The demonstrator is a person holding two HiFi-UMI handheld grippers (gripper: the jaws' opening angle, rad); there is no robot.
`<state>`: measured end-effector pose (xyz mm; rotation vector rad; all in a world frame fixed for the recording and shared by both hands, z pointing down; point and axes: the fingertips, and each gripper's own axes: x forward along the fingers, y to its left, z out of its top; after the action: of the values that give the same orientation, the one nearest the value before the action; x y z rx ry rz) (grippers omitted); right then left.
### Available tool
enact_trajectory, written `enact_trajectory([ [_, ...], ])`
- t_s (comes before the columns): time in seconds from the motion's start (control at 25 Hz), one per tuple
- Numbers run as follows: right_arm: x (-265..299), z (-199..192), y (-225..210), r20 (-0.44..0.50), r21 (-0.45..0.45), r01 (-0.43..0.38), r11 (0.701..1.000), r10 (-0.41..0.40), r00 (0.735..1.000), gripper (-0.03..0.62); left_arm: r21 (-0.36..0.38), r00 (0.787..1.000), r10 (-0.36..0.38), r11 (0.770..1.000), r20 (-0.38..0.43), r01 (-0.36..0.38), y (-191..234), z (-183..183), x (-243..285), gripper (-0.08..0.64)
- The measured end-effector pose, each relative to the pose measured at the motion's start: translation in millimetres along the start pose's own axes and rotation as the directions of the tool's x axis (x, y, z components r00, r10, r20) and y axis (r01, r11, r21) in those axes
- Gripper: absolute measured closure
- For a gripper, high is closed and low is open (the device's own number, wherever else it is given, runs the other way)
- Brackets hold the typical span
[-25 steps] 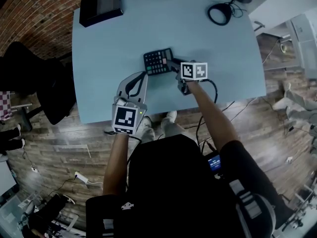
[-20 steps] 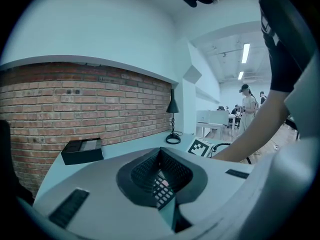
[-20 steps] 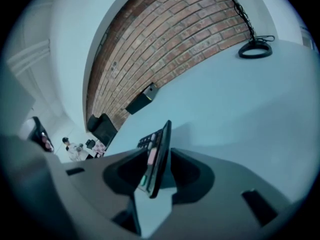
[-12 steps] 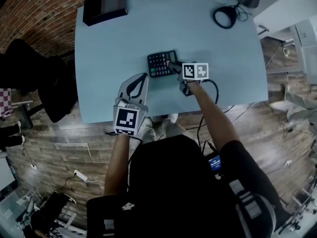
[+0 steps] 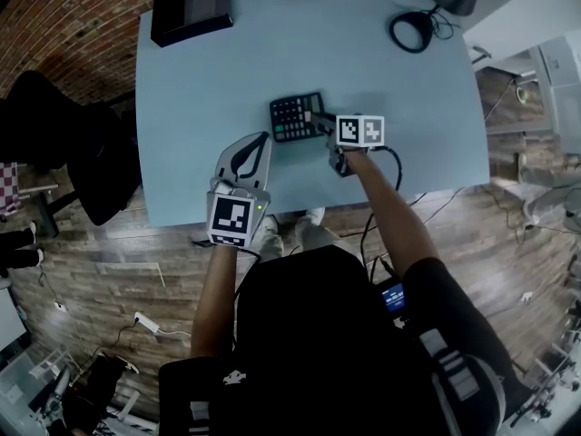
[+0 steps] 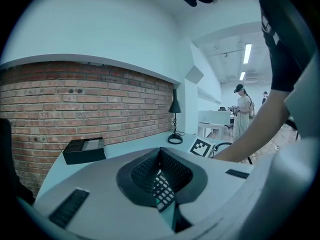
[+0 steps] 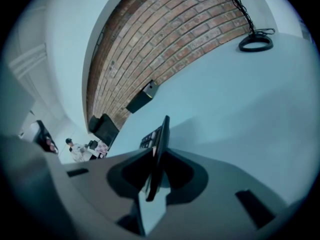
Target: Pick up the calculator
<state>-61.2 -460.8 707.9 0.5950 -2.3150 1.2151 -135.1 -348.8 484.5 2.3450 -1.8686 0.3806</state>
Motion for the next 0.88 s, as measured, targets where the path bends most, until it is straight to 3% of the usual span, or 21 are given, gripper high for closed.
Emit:
enact_trajectory([
  [0.16, -3.4, 4.7, 6.9, 0.006, -0.005, -0.004, 1.0, 0.004, 1.0, 0.526, 0.0, 1.0, -0.004, 1.0, 0.004, 0.004, -0.5, 1.6, -1.2, 0.551],
  [0.4, -6.9, 13.5, 22.9, 0.05, -0.082, -0.005, 0.997, 0.009, 0.999, 0.536, 0.004, 1.0, -0.009, 1.0, 0.013, 0.008, -0.5, 3.7, -6.5, 0.551],
  [0.88, -18.5, 20.0, 44.2, 0.089, -0.18, 0.082, 0.98, -0.066, 0.994, 0.538, -0.009, 0.999, -0.014, 1.0, 0.035, 0.014, 11.6, 1.1, -22.5, 0.551],
])
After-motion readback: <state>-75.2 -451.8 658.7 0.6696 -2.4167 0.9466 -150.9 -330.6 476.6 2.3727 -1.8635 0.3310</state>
